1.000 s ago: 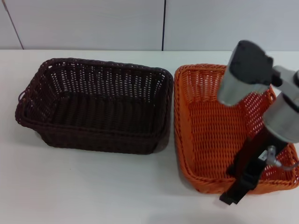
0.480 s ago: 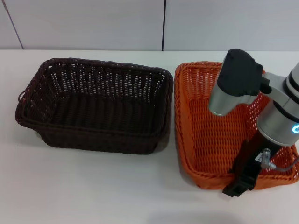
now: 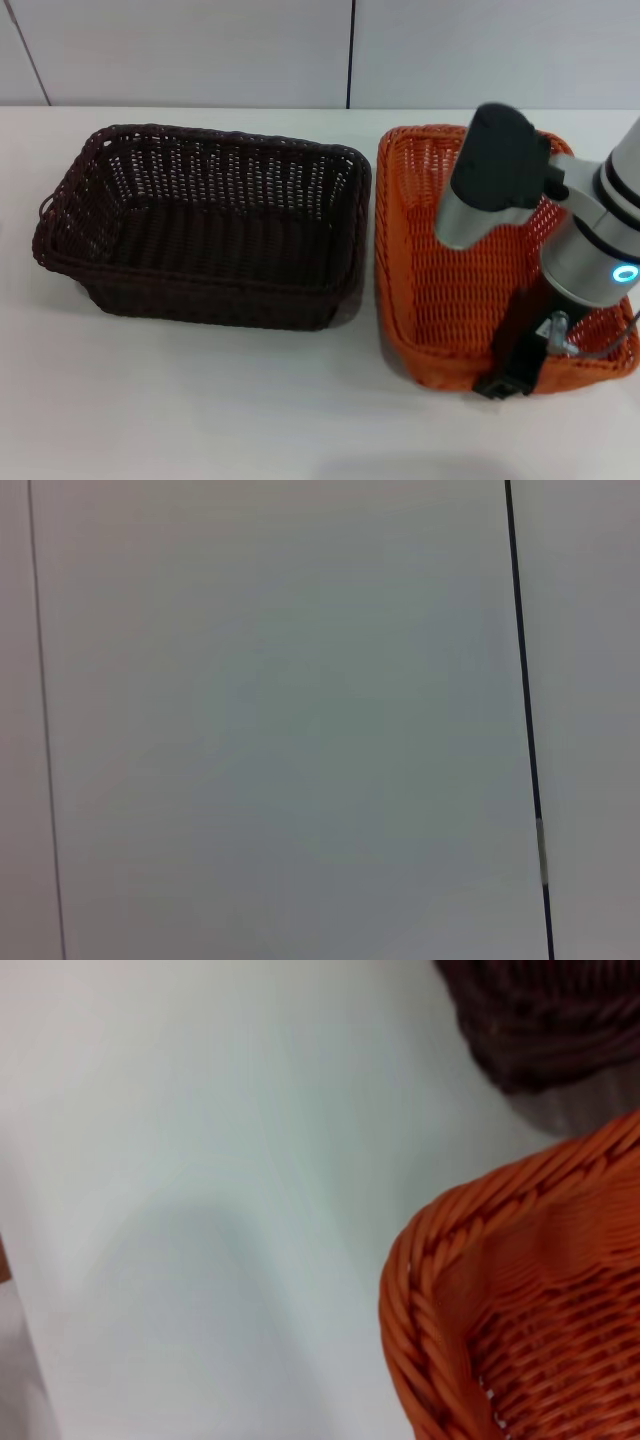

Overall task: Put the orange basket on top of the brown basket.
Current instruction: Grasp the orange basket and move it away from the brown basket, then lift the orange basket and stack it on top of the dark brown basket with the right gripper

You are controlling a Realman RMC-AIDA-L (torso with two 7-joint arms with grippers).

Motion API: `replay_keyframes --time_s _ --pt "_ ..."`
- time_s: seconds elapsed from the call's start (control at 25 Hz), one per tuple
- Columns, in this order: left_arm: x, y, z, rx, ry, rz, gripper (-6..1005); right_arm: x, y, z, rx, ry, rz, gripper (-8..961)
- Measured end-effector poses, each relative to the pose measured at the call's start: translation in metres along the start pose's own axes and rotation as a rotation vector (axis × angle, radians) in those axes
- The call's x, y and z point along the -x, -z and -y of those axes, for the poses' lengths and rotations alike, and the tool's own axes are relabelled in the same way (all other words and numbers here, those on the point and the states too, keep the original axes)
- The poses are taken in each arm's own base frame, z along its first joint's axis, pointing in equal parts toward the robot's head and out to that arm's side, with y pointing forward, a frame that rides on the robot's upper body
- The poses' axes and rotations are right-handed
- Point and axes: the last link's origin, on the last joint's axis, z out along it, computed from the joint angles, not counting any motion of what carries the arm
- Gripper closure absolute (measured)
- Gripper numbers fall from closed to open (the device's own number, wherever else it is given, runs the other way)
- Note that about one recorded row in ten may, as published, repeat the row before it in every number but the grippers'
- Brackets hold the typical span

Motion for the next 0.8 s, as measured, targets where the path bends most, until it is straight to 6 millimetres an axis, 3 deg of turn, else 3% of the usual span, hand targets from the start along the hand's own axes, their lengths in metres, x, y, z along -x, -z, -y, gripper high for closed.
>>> replay_keyframes --time_s 0.52,0.8 --pt "0.004 0.001 0.000 0.000 -0.005 0.012 197 0.016 0.036 -0.001 -0.184 -0.013 0.088 820" --pt "0.003 -0.001 -0.002 0.004 -0.006 0.008 197 0.024 0.055 -0.003 -0.269 -0.013 0.127 807"
